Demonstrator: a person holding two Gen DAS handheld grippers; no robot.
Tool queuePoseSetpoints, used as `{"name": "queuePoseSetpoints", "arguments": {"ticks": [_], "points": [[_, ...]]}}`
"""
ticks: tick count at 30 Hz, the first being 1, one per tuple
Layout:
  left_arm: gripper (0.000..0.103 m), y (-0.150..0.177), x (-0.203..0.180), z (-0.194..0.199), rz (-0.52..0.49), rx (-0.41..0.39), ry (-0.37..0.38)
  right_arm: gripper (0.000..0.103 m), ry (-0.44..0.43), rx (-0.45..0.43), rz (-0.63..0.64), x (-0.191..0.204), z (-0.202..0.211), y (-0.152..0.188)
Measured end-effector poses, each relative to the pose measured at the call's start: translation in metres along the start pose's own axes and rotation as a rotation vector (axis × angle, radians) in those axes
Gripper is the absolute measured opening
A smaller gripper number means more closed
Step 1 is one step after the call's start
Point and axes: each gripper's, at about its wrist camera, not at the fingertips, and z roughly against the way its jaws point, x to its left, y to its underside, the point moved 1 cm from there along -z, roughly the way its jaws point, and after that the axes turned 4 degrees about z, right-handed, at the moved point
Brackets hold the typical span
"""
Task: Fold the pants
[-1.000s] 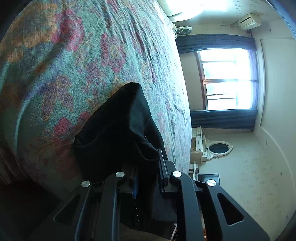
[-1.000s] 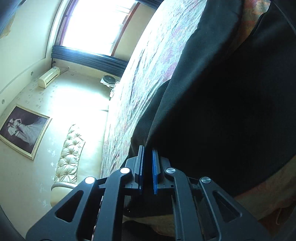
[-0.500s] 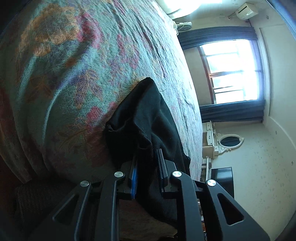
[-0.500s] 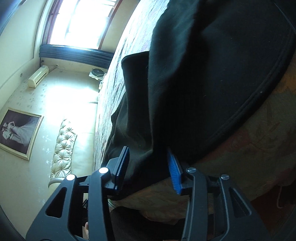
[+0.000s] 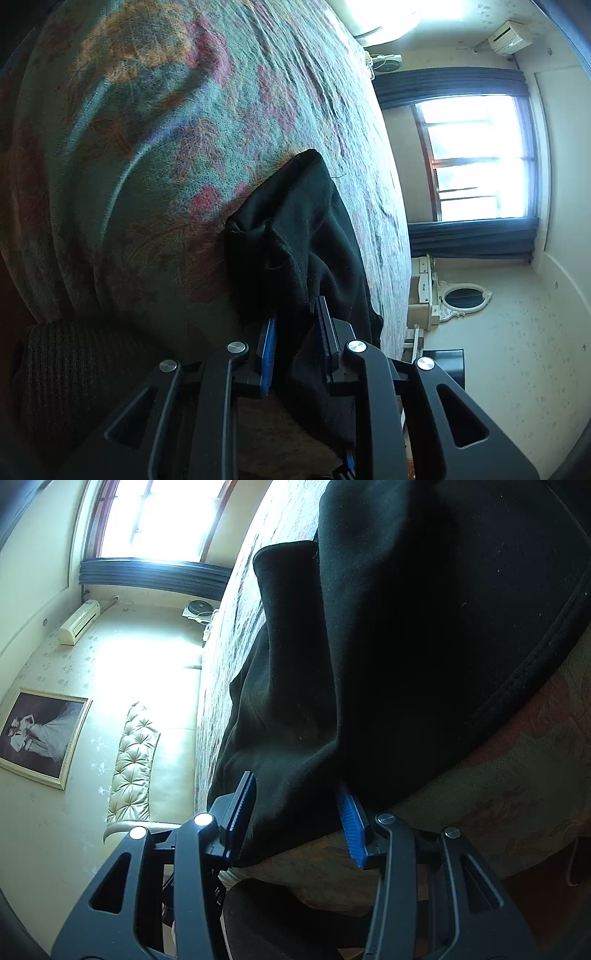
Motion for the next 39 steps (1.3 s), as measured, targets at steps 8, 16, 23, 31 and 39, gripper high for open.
{"name": "queuePoseSetpoints", "arguments": {"ticks": [8, 16, 23, 31, 39], "points": [[0.050, -0.004, -0.028, -0.014, -0.074, -0.028, -0.017, 0.050, -0.004, 0.003, 0.015, -0.008, 0.001, 0.002], [0.008, -0.018, -0.017, -0.015, -0.034, -0.041, -0.042, 0.009, 0.017, 0.035, 0.030, -0.001, -0.007, 0.001], [0.007, -0.033, -0.020, -0.016, -0.032, -0.074, -0.015, 0.008, -0.037, 0.048, 0.030, 0.016, -0.002, 0.011], [0.008, -0.035, 0.012, -0.012, -0.001, -0.061, -0.051, 0.007, -0.009, 0.083, -0.017, -0.012, -0.008, 0.018], [0.016, -0.015, -0.033, 0.037, -0.278, -0.219, -0.066, 0.042, 0.018, -0.084, 0.034, -0.003, 0.050, -0.028]]}}
